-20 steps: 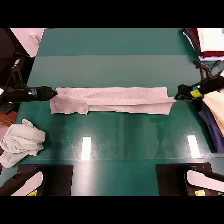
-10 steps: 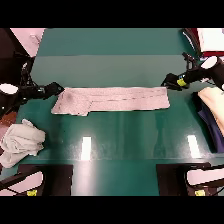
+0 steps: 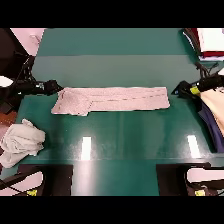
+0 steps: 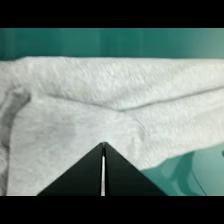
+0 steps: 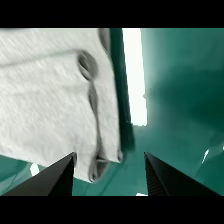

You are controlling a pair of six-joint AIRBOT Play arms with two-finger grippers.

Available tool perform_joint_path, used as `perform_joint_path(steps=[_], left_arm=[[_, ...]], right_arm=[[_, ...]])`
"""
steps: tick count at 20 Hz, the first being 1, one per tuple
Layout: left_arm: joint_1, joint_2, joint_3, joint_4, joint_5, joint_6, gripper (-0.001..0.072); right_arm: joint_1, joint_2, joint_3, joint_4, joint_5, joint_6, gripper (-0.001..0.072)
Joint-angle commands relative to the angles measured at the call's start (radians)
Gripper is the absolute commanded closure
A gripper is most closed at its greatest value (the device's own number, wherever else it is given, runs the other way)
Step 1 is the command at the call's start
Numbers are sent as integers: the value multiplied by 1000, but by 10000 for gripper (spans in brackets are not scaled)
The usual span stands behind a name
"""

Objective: Fold the shirts.

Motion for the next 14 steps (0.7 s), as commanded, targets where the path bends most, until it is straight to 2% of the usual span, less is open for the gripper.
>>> perform_joint_path(steps=[1,9,11,12,14], left_arm=[[0,0,8,-6,-108,2,685],[-10,0,8,-2,-132,0,686],[-58,-1,8,7,-127,-1,686],[-97,-1,8,8,-112,-11,686],[-185,-3,9,8,-42,-19,686]], right_arm=[[-63,-51,-44,82,35,-122,215],[52,-244,55,309,51,-185,227],[83,-266,68,333,56,-191,321],[93,-267,68,336,56,-211,431],[100,-266,68,340,64,-254,700]])
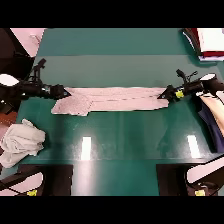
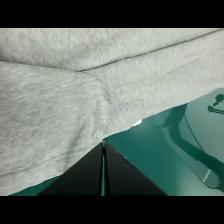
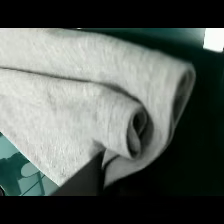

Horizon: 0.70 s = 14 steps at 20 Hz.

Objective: Fold the shirts.

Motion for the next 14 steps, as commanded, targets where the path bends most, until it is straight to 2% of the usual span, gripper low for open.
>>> perform_joint_path(steps=[1,6,11,14], left_arm=[[-129,-8,7,6,104,-31,687],[-315,-161,145,6,164,-55,687],[-487,-459,400,3,178,-64,687],[-548,-614,537,3,166,-121,686]], right_arm=[[24,-6,9,42,25,-61,698],[31,161,10,43,50,-40,702],[92,302,169,42,127,88,702],[154,310,319,40,204,160,703]])
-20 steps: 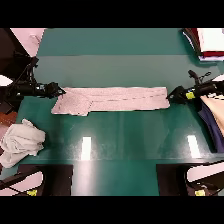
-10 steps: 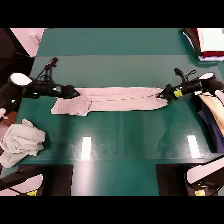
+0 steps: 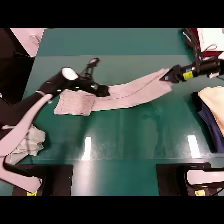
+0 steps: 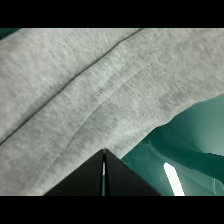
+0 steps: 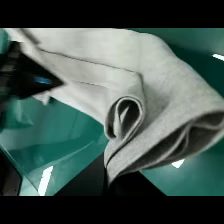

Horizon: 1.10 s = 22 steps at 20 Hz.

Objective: Fold the shirts.

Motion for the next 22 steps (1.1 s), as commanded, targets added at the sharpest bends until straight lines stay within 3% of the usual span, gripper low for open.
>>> perform_joint_path(steps=[1,7,11,18,22], left_arm=[[-77,-180,168,0,-15,-60,687],[-82,-238,261,9,44,-107,686],[-52,-227,281,47,-32,-107,687],[190,-6,284,190,-213,-99,687],[373,190,284,367,-275,-98,686]], right_arm=[[67,29,164,-2,88,101,702],[159,28,295,-10,109,138,702],[217,18,296,-7,65,138,703],[398,-198,544,1,47,138,703],[544,-336,562,1,-97,100,702]])
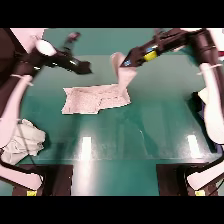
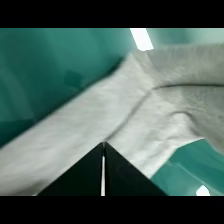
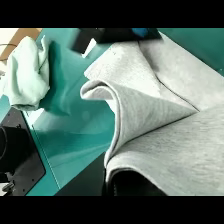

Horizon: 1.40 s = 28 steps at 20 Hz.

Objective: Fold the shirts.

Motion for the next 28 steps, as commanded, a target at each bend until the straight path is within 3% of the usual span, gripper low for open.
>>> perform_joint_path(steps=[1,6,7,8,9,10,16,20,23,28], left_arm=[[156,161,0,144,-74,4,686],[312,296,0,153,-106,2,686],[323,303,0,153,-117,2,686],[326,303,0,153,-135,2,685],[326,303,-3,154,-151,2,686],[326,303,-5,154,-166,2,686],[324,302,-5,146,-211,2,685],[324,302,-5,135,-215,2,686],[324,302,-5,111,-206,2,686],[324,302,-5,98,-196,2,685]], right_arm=[[135,-132,32,3,-150,-61,702],[327,-308,32,3,-537,-210,693],[355,-326,33,3,-628,-218,585],[377,-334,33,2,-697,-218,310],[391,-332,33,2,-719,-218,112],[393,-319,33,-8,-687,-218,78],[175,-73,-244,-150,-311,-161,119],[-57,44,-530,-128,-318,-121,118],[-174,28,-643,-3,-344,-122,106],[-154,-129,-576,129,-317,-124,107]])
